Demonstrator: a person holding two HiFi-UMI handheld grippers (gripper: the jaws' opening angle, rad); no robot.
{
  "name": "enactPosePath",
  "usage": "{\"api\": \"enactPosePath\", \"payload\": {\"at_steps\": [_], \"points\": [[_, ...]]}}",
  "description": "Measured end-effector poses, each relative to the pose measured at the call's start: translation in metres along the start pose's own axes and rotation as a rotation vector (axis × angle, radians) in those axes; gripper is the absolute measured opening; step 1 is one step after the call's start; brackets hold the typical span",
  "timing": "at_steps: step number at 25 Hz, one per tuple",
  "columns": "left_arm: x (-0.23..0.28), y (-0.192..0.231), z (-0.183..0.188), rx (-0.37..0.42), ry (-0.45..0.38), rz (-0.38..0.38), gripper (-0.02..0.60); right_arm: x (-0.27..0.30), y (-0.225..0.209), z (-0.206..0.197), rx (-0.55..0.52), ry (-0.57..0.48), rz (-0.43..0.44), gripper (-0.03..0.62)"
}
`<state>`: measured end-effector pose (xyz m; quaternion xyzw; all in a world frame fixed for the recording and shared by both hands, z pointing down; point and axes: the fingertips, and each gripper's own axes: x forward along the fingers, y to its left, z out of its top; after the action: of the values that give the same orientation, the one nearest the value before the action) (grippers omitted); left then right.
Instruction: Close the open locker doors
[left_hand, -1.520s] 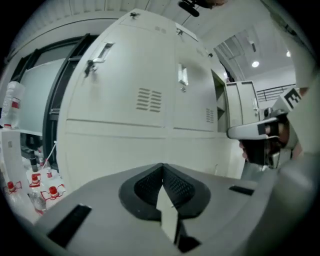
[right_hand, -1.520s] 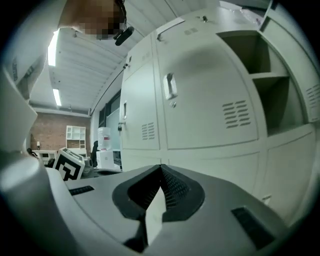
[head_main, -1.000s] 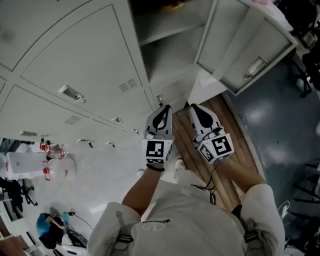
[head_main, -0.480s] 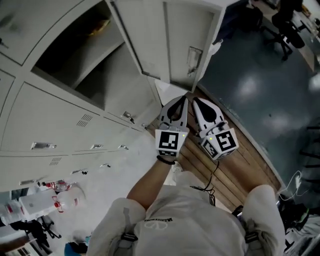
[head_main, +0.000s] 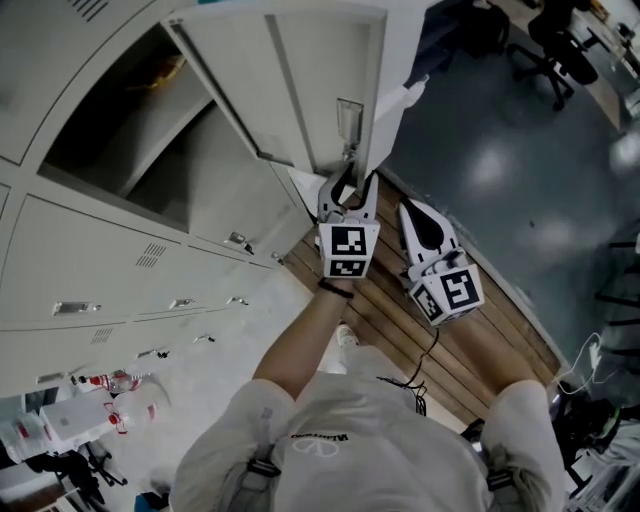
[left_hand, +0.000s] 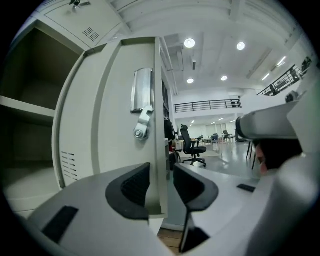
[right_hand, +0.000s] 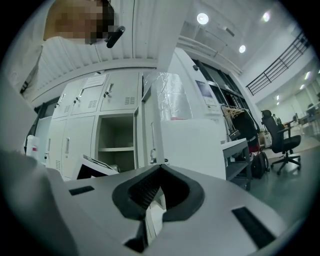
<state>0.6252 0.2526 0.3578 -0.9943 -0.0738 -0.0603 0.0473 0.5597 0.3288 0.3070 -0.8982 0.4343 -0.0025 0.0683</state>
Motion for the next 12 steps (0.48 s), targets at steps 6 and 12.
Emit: {"api": "enactPosePath", "payload": {"at_steps": [6, 12], "points": [[-0.003, -0.001, 0.003, -0.014, -0.009, 0.046, 0.048, -0.012, -0.004, 0.011, 0.001, -0.016, 0.006, 0.011], [-0.074, 0.003, -0.001, -0.070, -0.058, -0.074, 0.049, -0.003, 0.031, 0.040, 0.027, -0.048, 0.196, 0.014]]}}
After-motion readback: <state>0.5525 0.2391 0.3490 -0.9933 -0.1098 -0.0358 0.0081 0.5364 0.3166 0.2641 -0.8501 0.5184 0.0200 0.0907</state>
